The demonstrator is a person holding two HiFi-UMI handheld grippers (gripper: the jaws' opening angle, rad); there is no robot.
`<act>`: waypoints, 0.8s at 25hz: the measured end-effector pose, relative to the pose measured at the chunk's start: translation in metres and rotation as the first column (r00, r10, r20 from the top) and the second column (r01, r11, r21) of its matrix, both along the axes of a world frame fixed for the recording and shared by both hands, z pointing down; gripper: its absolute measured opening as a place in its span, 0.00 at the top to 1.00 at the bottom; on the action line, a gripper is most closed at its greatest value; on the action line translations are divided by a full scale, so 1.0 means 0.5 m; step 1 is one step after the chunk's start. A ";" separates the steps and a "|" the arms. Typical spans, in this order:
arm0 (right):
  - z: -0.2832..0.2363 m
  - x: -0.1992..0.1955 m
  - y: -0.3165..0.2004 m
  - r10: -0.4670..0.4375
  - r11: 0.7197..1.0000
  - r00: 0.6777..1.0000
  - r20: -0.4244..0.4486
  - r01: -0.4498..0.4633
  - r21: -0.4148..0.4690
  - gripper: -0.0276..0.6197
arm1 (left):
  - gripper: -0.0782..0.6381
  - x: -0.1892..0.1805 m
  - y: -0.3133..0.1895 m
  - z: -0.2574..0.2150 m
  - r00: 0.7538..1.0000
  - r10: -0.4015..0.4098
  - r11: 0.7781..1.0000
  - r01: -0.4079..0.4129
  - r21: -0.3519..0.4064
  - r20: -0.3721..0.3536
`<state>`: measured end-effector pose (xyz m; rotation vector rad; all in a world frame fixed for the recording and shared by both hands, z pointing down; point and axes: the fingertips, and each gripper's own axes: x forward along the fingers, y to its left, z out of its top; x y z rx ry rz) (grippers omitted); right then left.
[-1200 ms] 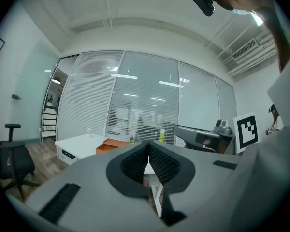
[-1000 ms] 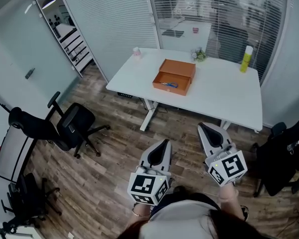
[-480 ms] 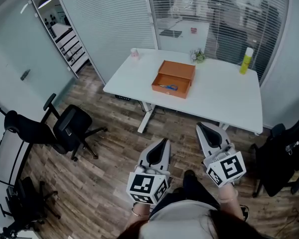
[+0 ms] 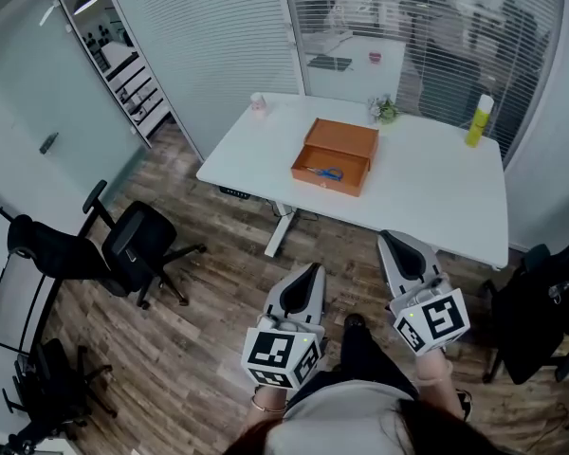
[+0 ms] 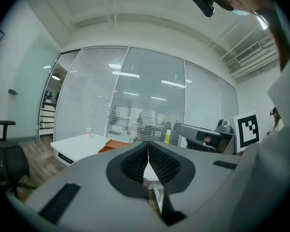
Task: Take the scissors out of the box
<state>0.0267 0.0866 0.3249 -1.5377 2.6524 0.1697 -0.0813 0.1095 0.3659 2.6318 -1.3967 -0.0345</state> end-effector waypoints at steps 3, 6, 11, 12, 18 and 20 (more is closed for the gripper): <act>0.003 0.005 -0.036 0.001 1.000 1.000 0.005 -0.001 -0.003 0.91 | 0.86 0.007 -0.034 0.001 1.000 0.004 1.000 -0.004 0.000 0.004; 0.008 0.013 -0.074 -0.003 1.000 1.000 0.007 0.003 -0.010 0.91 | 0.86 0.017 -0.071 0.002 1.000 0.002 1.000 -0.002 0.000 0.004; 0.007 0.014 -0.143 -0.025 1.000 1.000 0.005 0.025 -0.010 0.91 | 0.86 0.027 -0.142 -0.002 1.000 -0.005 1.000 0.005 0.002 0.010; 0.006 0.015 -0.157 -0.030 1.000 1.000 0.006 0.030 -0.010 0.91 | 0.86 0.030 -0.156 -0.004 1.000 -0.006 1.000 0.006 0.003 0.011; 0.000 0.026 -0.230 -0.052 0.999 0.999 0.013 0.052 -0.015 0.91 | 0.86 0.044 -0.230 -0.011 1.000 -0.016 1.000 0.016 0.001 0.016; 0.003 0.031 -0.254 -0.066 0.998 0.998 0.013 0.066 -0.020 0.91 | 0.86 0.049 -0.256 -0.006 1.000 -0.024 1.000 0.024 -0.004 0.018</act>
